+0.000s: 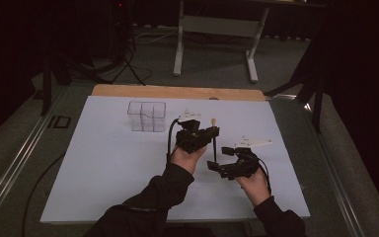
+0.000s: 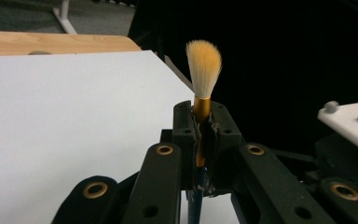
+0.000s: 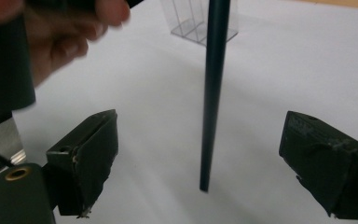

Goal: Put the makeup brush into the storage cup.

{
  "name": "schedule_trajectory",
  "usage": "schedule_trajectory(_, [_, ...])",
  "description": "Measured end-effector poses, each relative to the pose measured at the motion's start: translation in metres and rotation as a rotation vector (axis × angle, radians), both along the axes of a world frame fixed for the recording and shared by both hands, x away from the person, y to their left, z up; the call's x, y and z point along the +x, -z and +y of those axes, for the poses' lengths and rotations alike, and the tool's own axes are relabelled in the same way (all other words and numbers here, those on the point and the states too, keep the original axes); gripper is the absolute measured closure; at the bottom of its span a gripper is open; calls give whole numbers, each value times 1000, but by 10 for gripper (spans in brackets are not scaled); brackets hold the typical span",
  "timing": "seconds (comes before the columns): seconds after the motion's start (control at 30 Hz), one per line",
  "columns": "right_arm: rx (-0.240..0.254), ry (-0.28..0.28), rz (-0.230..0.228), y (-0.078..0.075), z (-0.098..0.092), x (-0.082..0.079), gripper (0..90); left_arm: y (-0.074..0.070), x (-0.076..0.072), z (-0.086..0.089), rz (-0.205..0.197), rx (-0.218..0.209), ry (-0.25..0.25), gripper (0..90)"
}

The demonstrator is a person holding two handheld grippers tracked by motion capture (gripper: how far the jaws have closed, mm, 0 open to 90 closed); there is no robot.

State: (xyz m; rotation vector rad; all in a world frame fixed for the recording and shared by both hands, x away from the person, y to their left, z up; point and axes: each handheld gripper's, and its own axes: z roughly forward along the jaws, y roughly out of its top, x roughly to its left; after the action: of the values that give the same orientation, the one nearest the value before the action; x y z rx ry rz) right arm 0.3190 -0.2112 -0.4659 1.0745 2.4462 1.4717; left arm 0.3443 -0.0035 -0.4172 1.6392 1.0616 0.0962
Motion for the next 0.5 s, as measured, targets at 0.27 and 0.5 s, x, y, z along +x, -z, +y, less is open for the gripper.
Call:
schedule_trajectory(0.27, [15,-23,-2,4,-1,1,109,-10,4,19,-36,11,-25,840])
schedule_trajectory(0.5, [-25,-23,-33,5,-1,0,109,-19,5,38,-60,33,-46,841])
